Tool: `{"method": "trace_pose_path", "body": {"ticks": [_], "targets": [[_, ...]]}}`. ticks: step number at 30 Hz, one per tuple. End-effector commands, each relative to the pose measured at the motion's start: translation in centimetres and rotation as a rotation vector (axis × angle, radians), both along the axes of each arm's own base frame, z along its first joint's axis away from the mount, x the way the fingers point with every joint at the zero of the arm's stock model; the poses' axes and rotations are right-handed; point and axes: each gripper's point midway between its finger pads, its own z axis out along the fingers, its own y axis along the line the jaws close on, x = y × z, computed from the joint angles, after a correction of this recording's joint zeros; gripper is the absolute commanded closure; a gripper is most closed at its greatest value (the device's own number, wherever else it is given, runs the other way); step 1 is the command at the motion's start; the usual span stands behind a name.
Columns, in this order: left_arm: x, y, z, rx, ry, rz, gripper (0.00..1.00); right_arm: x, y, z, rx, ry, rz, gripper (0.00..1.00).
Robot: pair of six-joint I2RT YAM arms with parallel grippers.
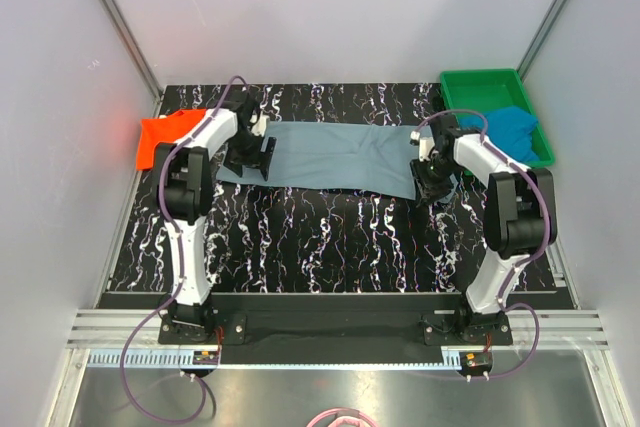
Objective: Fold and stack the t-shirts
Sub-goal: Fold the tshirt
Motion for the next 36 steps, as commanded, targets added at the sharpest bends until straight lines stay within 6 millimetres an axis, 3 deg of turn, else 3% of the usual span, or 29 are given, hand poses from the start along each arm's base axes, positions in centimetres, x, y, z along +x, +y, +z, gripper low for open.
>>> {"method": "trace_pose_path", "body": {"ticks": [1,6,8,15,21,23,31,36], "targets": [[0.4,0.6,3.2,0.006,-0.080,-0.006,0.18,1.2,-0.8,3.2,-0.044,-0.133,0.002,0.58],[0.4,0.7,3.0,0.009,-0.076,-0.008,0.18,1.8,-3.2,6.2,-0.149,-0.261,0.008,0.57],[0.3,0.7,2.8,0.009,-0.070,-0.010,0.18,1.3,-4.3,6.3,-0.180,-0.265,-0.003,0.57],[0.5,0.5,2.6,0.000,-0.066,-0.008,0.18,-0.6,-6.4,4.5,-0.206,-0.219,-0.054,0.56],[0.3,0.5,2.4,-0.006,-0.061,-0.007,0.18,0.7,-7.2,2.9,-0.191,-0.205,-0.086,0.56],[0.3,0.6,2.5,-0.006,-0.061,-0.005,0.18,1.3,-8.4,2.6,-0.185,-0.198,-0.125,0.56],[0.5,0.7,2.4,-0.002,-0.063,0.000,0.18,3.0,-7.1,1.7,-0.080,-0.190,-0.110,0.57],[0.3,1.0,2.2,0.012,-0.059,-0.002,0.18,4.0,-5.5,3.3,0.016,-0.238,-0.083,0.57]]}}
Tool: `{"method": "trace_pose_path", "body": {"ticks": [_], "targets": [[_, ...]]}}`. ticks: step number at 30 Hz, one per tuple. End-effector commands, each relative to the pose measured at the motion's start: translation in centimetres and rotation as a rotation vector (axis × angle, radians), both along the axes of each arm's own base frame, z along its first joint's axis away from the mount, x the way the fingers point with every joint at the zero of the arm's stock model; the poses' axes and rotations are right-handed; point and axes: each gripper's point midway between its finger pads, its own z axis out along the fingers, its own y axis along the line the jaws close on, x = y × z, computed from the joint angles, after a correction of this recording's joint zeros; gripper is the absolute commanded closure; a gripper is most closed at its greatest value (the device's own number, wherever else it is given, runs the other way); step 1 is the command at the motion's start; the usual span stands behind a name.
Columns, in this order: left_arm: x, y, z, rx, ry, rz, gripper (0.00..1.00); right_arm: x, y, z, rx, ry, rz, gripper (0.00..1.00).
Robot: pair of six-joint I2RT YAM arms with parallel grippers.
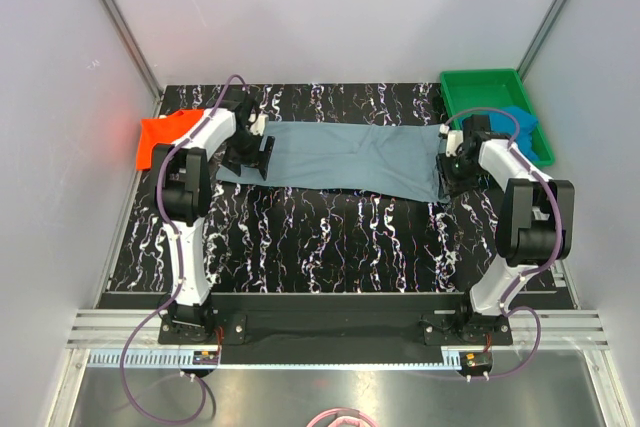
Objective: Fold and stack the t-shirts
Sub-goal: Fold the tshirt
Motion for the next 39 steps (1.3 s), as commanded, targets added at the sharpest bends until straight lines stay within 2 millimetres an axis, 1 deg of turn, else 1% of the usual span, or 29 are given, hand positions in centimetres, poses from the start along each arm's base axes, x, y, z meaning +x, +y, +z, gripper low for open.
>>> {"method": "trace_pose_path", "body": {"ticks": [1,2,4,7,8,9,10,12,14,18,19,20,22,25,29,33,37,39], "targets": [[0.4,0.5,1.5,0.009,-0.047,-0.007,0.18,2.5,1.5,2.8,0.085,-0.113,0.042,0.57],[0.3,0.5,1.5,0.013,-0.046,-0.008,0.18,2.6,1.4,2.9,0.083,-0.119,0.042,0.56],[0.4,0.5,1.7,0.012,-0.051,-0.009,0.18,2.6,1.3,2.6,0.077,-0.111,0.041,0.56],[0.5,0.4,1.7,0.018,-0.053,-0.014,0.17,2.7,1.2,1.7,0.084,-0.094,0.032,0.56],[0.5,0.3,1.7,0.020,-0.054,-0.017,0.17,2.6,1.1,1.1,0.091,-0.080,0.028,0.57],[0.5,0.3,1.6,0.020,-0.051,-0.017,0.17,2.6,1.3,1.0,0.102,-0.077,0.032,0.60],[0.5,0.4,1.6,0.023,-0.051,-0.018,0.17,2.5,1.4,0.4,0.109,-0.058,0.034,0.62],[0.4,0.5,1.5,0.027,-0.047,-0.017,0.17,2.4,1.5,0.1,0.126,-0.040,0.027,0.67],[0.3,0.5,1.4,0.029,-0.045,-0.018,0.17,2.3,1.7,-0.2,0.138,-0.024,0.021,0.69],[0.3,0.5,1.4,0.031,-0.047,-0.019,0.17,2.3,1.7,-0.2,0.141,-0.014,0.027,0.77],[0.3,0.6,1.3,0.031,-0.043,-0.018,0.17,2.2,1.5,-0.3,0.137,-0.010,0.027,0.86],[0.4,0.6,1.3,0.032,-0.045,-0.018,0.17,2.3,1.4,-0.2,0.135,-0.011,0.026,0.90],[0.4,0.7,1.3,0.042,-0.047,-0.020,0.17,2.2,1.0,0.2,0.125,-0.015,0.024,0.96],[0.3,1.2,1.0,0.050,-0.039,-0.010,0.17,1.8,0.4,0.8,0.106,-0.018,0.031,1.00],[0.4,1.9,1.0,0.065,-0.041,-0.001,0.17,1.1,-0.5,1.2,0.090,-0.004,0.045,1.00],[0.2,2.5,1.0,0.072,-0.036,0.011,0.17,-0.1,-1.0,0.6,0.081,0.047,0.050,1.00],[-0.1,2.7,1.1,0.071,-0.033,0.016,0.17,-0.4,-1.2,-0.2,0.078,0.084,0.047,1.00],[-0.2,2.8,1.2,0.069,-0.034,0.018,0.17,-0.4,-1.3,-0.3,0.077,0.088,0.044,1.00]]}}
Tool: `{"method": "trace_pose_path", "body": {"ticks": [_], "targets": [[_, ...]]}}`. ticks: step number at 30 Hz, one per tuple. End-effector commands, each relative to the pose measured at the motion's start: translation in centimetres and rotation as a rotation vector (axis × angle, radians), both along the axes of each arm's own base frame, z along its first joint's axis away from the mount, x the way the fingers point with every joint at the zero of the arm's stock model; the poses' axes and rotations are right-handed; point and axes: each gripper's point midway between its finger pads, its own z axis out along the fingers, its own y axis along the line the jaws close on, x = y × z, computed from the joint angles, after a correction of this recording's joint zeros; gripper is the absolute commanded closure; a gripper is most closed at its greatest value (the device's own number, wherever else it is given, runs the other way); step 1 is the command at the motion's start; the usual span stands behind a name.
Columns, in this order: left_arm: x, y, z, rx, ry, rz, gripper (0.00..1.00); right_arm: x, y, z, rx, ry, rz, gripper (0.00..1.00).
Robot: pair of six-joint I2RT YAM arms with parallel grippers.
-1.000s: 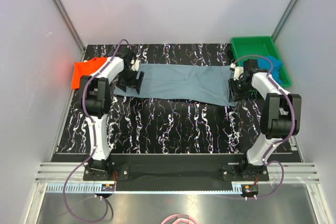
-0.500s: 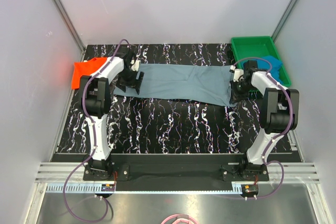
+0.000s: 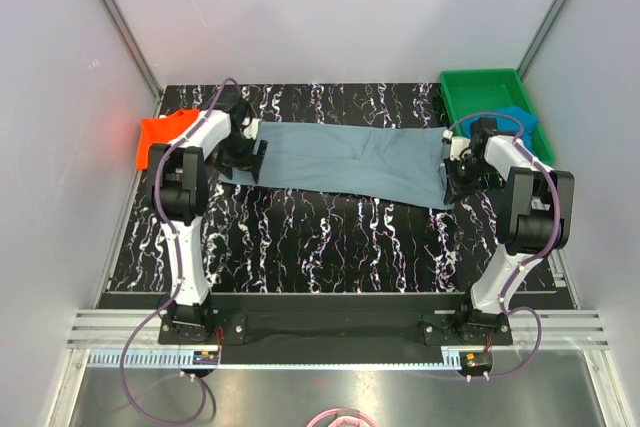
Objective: Fold and stack the t-shirts
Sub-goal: Fold the tshirt
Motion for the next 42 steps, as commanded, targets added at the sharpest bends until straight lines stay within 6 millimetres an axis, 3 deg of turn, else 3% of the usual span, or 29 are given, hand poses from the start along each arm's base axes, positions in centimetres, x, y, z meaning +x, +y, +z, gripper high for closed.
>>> {"method": "trace_pose_path", "body": {"ticks": [1,5,8,10,12,17,20,24,28,29,35,42], "targets": [[0.3,0.6,2.1,0.011,-0.054,0.000,0.17,0.6,-0.8,0.7,-0.026,-0.001,0.004,1.00],[0.3,0.6,2.3,0.008,-0.058,-0.001,0.17,0.3,-0.9,0.2,-0.026,0.037,0.005,0.94],[0.4,0.6,2.8,0.005,-0.072,0.001,0.17,0.5,-1.2,0.7,-0.046,0.018,0.008,0.74],[0.6,0.6,3.5,0.004,-0.086,-0.004,0.17,1.1,-1.4,2.4,-0.060,-0.050,0.001,0.61],[1.2,0.7,4.5,0.001,-0.118,-0.005,0.17,2.2,-1.6,4.7,-0.074,-0.142,-0.014,0.56],[3.4,0.9,7.1,0.014,-0.213,-0.008,0.17,5.3,-1.3,9.1,-0.052,-0.299,-0.050,0.53],[4.8,0.6,7.2,0.007,-0.231,-0.018,0.17,7.5,-0.1,10.5,0.025,-0.363,-0.062,0.53],[6.4,-0.1,6.0,-0.001,-0.226,-0.033,0.17,10.1,2.6,8.9,0.219,-0.276,-0.104,0.53],[7.1,-1.1,4.2,-0.012,-0.207,-0.053,0.16,11.1,4.1,6.8,0.303,-0.218,-0.124,0.54],[7.3,-1.1,3.8,-0.011,-0.202,-0.054,0.17,11.1,4.3,5.6,0.313,-0.183,-0.116,0.54],[7.7,-1.4,2.1,0.013,-0.182,-0.069,0.16,12.3,4.5,3.6,0.302,-0.143,-0.107,0.55],[6.0,-1.3,-0.1,0.025,-0.110,-0.068,0.17,12.7,4.3,0.7,0.285,-0.059,-0.110,0.55]]}}
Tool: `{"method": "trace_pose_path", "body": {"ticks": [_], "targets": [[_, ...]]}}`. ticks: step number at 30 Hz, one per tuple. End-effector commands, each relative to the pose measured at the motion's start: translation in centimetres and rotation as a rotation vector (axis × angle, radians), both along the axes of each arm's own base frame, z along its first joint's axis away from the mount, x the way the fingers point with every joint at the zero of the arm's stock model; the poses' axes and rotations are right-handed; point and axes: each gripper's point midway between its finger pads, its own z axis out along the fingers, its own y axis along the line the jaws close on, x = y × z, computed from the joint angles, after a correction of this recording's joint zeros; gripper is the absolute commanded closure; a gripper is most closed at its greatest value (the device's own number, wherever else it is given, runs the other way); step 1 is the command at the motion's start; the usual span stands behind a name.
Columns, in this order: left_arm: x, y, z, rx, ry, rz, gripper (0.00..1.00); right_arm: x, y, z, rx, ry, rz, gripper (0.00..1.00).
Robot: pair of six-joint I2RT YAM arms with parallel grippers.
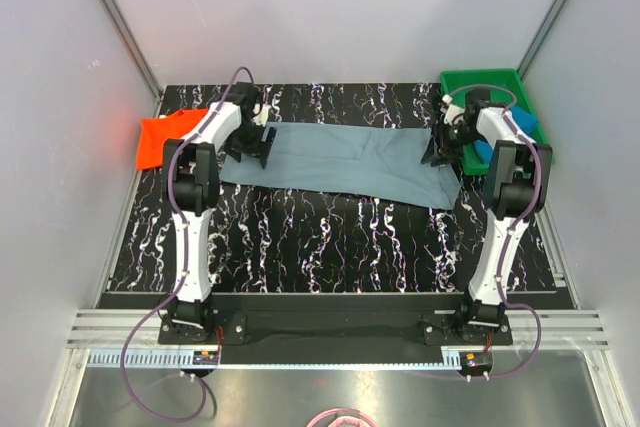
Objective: Fold and stack the t-shirts
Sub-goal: Fold the tshirt
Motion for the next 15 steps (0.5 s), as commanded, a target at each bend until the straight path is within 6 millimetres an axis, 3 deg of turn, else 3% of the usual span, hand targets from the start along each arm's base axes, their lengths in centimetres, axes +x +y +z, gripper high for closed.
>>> {"method": "trace_pose_path", "body": {"ticks": [1,8,11,15], "targets": [[-0.7,0.0,0.1,0.009,0.005,-0.002,0.17,0.5,0.5,-0.2,0.019,0.023,0.015,0.55],[-6.0,0.7,0.3,0.025,0.078,0.010,0.17,2.6,-0.1,-2.6,-0.043,0.040,0.020,0.54],[-7.8,0.7,1.0,0.036,0.082,0.000,0.17,4.1,0.1,-2.8,-0.055,0.018,0.023,0.54],[-11.0,-0.7,2.2,0.049,0.090,-0.065,0.17,6.8,0.7,-1.9,-0.078,-0.055,0.039,0.54]]}}
